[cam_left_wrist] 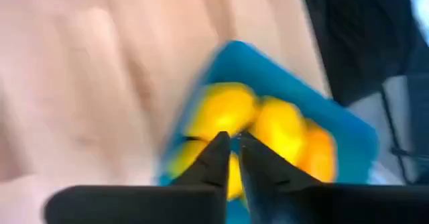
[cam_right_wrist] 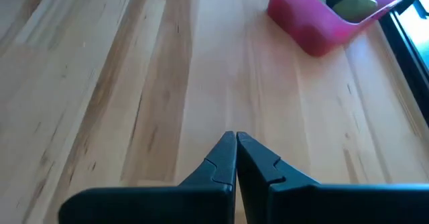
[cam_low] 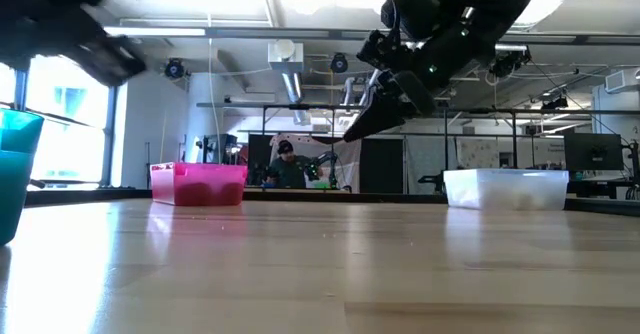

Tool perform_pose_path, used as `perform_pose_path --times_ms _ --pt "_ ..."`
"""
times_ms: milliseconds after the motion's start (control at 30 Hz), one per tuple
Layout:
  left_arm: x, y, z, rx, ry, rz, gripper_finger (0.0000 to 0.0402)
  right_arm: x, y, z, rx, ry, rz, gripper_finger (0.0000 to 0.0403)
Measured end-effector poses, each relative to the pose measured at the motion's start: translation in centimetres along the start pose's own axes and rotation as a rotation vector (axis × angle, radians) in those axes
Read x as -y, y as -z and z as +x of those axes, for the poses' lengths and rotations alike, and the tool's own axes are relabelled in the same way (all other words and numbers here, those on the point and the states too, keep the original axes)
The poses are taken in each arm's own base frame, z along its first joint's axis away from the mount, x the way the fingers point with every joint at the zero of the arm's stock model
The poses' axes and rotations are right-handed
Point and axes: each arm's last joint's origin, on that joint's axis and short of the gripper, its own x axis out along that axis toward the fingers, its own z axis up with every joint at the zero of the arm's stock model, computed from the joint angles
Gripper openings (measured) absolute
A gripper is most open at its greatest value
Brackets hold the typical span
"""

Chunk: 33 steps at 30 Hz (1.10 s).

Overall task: Sort produce into baskets
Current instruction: Return to Home Position

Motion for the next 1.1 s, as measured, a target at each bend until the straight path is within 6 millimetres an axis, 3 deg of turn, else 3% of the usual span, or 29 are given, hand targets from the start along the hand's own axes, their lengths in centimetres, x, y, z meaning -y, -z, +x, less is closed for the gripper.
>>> perform_pose_path --times_ms 367,600,800,1100 --pt "-8.0 0.4 -2.6 0.325 -0.168 0.102 0.0003 2.0 0.4 -0.2 0.031 0.005 0.043 0.0" --pt "-11.9 -0.1 -4.5 0.689 -0.235 0.19 0.0 2.9 -0.4 -0.6 0.114 0.047 0.078 0.0" --pt "-13.9 0.7 -5.7 0.896 -0.338 0.181 0.0 3.1 -1.0 -0.7 0.178 0.066 0.09 0.0" --pt "-14.8 1.5 -6.4 1.012 -0.42 0.181 0.0 3.1 -0.7 -0.7 0.226 0.133 0.117 0.0"
